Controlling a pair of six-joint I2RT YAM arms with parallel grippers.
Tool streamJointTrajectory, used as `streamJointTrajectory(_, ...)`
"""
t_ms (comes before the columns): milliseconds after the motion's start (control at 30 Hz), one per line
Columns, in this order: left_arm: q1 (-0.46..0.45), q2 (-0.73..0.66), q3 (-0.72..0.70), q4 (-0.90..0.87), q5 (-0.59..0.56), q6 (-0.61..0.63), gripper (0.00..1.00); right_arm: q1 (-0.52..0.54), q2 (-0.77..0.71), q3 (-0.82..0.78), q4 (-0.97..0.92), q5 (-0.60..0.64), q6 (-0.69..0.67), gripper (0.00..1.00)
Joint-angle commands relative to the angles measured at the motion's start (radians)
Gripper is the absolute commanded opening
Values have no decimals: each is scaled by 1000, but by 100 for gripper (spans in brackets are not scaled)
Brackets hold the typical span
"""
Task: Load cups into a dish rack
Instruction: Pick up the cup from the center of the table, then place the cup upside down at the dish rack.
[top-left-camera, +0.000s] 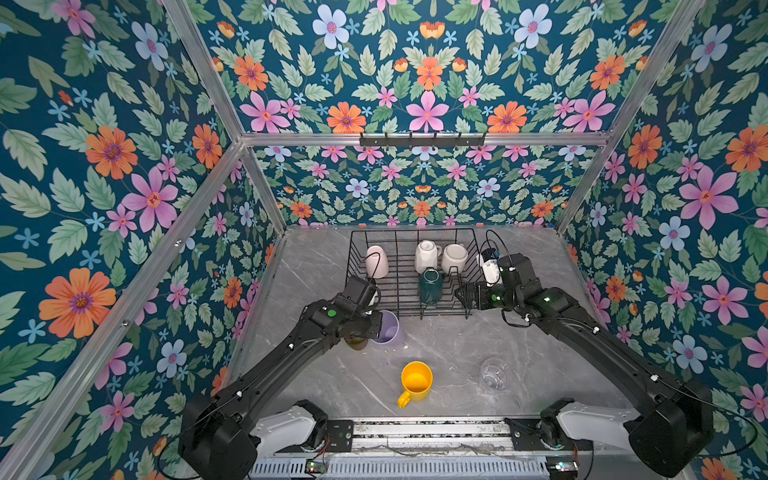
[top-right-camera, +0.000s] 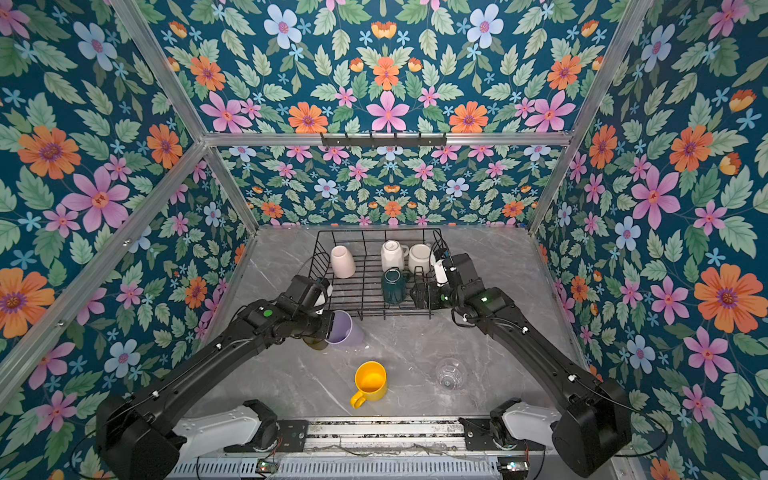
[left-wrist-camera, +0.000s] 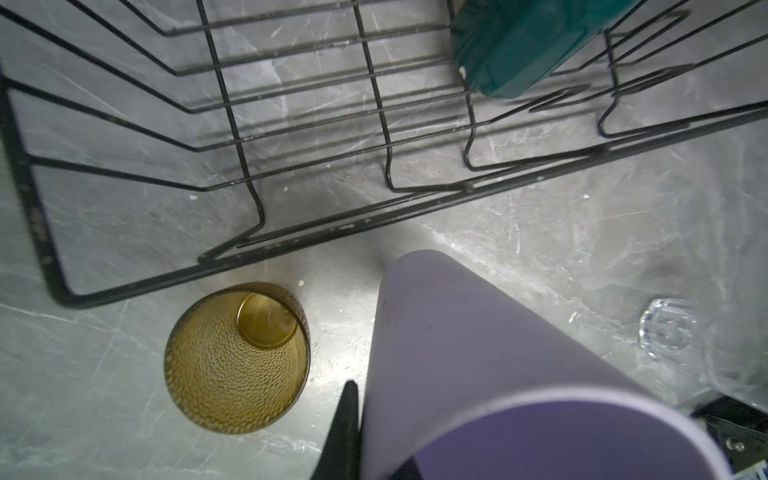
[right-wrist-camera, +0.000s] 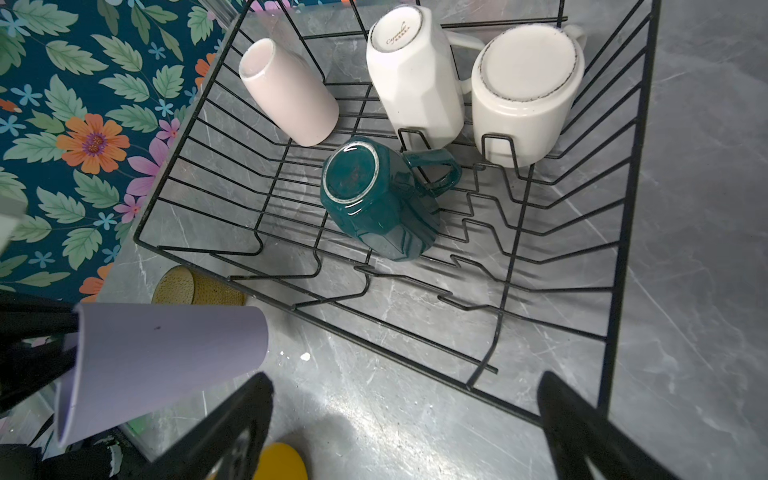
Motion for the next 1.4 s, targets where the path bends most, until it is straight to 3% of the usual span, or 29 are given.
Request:
streamJointTrajectory(0, 3, -37, 50, -98, -49, 46, 0, 1, 0, 5, 17, -25, 1, 98)
streamJointTrajectory(167, 24, -93, 142, -83, -64, 79, 0, 0, -16, 13, 51, -87, 34, 98)
streamJointTrajectory(267, 44, -101, 189, -7, 1, 106, 0, 1, -55, 10, 95, -151, 59, 98)
streamJointTrajectory(467, 69, -68, 205, 221, 259, 106, 0, -30, -116, -23, 236, -344, 135, 99)
streamJointTrajectory(633, 140, -39, 166, 409, 515, 79, 0, -131, -135, -112, 512, -585, 327, 99)
streamJointTrajectory(767, 200, -31, 108, 556, 672, 30, 0, -184, -129, -168, 700, -684, 431, 98)
streamJointTrajectory(933, 214, -15, 51, 707, 811, -7, 0, -184, -113, -183, 770, -742, 432, 99)
streamJointTrajectory(1100, 215, -8, 2, 841, 907, -60, 0, -183, -79, -188, 872, -812, 471, 98)
streamJointTrajectory(1367, 216, 17, -24, 955, 961, -117, 0, -178, -35, -183, 963, -920, 514, 98)
